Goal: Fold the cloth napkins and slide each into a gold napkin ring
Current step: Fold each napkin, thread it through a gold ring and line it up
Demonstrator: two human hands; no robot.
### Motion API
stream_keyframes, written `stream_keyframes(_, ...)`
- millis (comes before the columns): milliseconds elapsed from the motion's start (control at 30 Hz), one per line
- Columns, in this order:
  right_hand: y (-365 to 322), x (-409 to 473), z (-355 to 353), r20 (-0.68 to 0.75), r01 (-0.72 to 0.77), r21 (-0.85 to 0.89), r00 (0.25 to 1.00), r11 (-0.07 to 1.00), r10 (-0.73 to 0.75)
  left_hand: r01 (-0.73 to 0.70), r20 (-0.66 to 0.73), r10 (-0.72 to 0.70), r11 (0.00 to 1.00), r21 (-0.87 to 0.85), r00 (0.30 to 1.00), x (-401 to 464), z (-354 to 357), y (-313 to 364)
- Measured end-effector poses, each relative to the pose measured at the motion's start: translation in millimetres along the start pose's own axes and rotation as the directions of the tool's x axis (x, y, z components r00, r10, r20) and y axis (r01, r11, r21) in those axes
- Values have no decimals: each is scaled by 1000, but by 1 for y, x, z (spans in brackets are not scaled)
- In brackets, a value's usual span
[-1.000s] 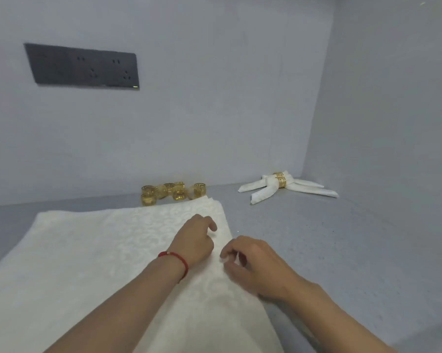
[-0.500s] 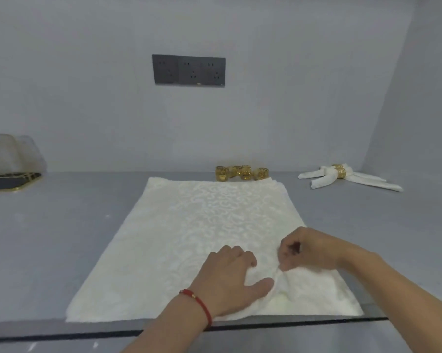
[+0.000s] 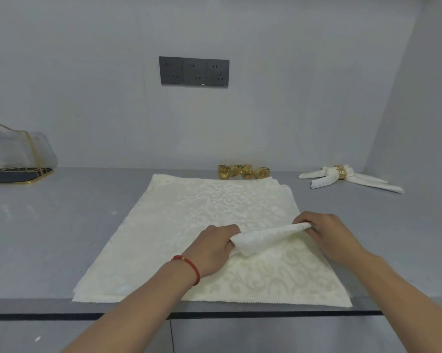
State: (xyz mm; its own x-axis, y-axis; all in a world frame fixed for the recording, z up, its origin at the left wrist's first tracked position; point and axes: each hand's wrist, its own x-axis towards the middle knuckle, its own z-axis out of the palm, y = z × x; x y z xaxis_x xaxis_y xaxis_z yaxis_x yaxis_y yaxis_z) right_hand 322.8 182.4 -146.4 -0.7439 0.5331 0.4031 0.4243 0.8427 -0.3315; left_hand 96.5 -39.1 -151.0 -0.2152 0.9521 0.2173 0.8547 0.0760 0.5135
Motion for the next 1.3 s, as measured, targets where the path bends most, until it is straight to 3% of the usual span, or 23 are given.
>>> stream_keyframes(133, 6, -42, -34, 88, 10, -154, 996, 988, 3, -62, 146, 48, 993, 96, 988, -2, 2, 16)
stream_keyframes(233, -10, -80, -59, 193, 55, -143, 981, 988, -26, -93, 185, 72, 990, 109, 980, -17, -2, 17)
stream_keyframes(300, -29, -97, -63, 240, 62, -91, 970, 994, -38, -86, 176, 69, 992, 95, 982, -31, -14, 13)
stream_keyframes(467, -64, -96, -55, 153, 11, 198, 987, 980, -42, 50, 170, -58, 997, 52, 984, -70, -54, -2)
stream_keyframes(633, -80, -83, -40, 222, -180, 425, 971, 887, 90, 145, 82, -131, 970, -197, 988, -88, -75, -13)
stream_keyframes(767, -86, -67, -27, 237, -276, 473, 955, 837, 181, 153, 65, -140, 940, -304, 988, -88, -79, -19)
stream_keyframes(967, -89, -11, -8, 281, -356, 427, 926, 831, 252, 299, 68, -292, 899, -320, 954, -38, -78, -41)
stream_keyframes(1033, -82, 25, 6, 244, -352, 332, 928, 875, 281, 332, 38, -335, 903, -272, 941, -5, -80, -59)
stream_keyframes(1133, -64, 82, 32, 234, -357, 186, 921, 915, 312, 390, -49, -390, 921, -7, 920, 47, -77, -86)
stream_keyframes(1300, -40, 146, 70, 152, -351, -164, 914, 922, 376, 439, -209, -387, 809, 391, 898, 109, -51, -114)
